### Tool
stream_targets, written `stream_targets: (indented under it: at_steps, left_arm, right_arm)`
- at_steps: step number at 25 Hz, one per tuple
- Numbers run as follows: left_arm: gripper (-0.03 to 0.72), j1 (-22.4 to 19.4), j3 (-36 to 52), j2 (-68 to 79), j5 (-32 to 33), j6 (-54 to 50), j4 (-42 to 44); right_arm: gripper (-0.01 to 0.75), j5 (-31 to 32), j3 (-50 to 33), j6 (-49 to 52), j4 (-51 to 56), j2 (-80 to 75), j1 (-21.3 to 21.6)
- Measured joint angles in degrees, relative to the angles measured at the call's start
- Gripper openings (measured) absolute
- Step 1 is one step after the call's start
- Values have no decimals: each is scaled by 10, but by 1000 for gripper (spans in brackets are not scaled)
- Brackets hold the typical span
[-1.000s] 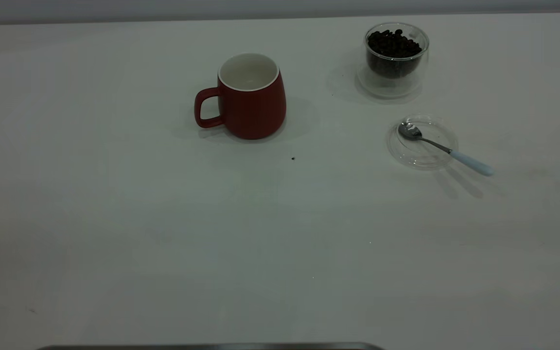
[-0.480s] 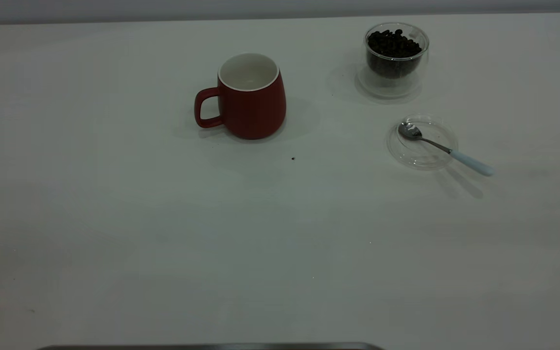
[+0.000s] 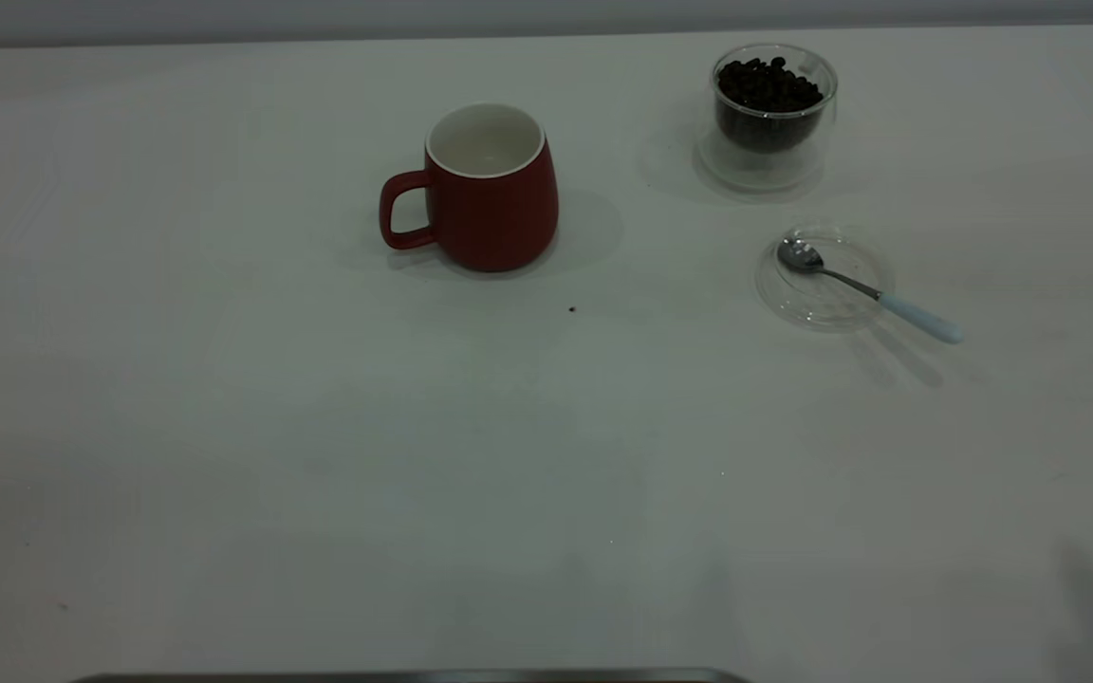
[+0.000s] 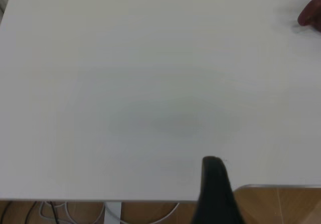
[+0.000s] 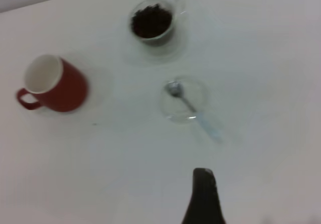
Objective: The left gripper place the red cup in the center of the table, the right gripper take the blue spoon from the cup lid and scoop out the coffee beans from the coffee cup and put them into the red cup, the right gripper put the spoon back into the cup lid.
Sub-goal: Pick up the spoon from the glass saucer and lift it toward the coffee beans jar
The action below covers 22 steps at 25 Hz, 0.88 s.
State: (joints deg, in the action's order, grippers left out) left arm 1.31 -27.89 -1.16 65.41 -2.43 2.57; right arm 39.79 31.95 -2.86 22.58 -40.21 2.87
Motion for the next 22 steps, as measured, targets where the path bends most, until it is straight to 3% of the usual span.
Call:
stream_targets:
  at_steps: [7, 15, 22]
  left_arm:
    - [587, 0, 0, 0, 0, 0, 0]
    - [587, 0, 0, 0, 0, 0, 0]
    - [587, 0, 0, 0, 0, 2, 0]
  right_arm:
    - [587, -104, 2, -261, 313, -286, 0]
    - [587, -100, 8, -627, 730, -552, 0]
    - [587, -31, 32, -692, 790, -723, 20]
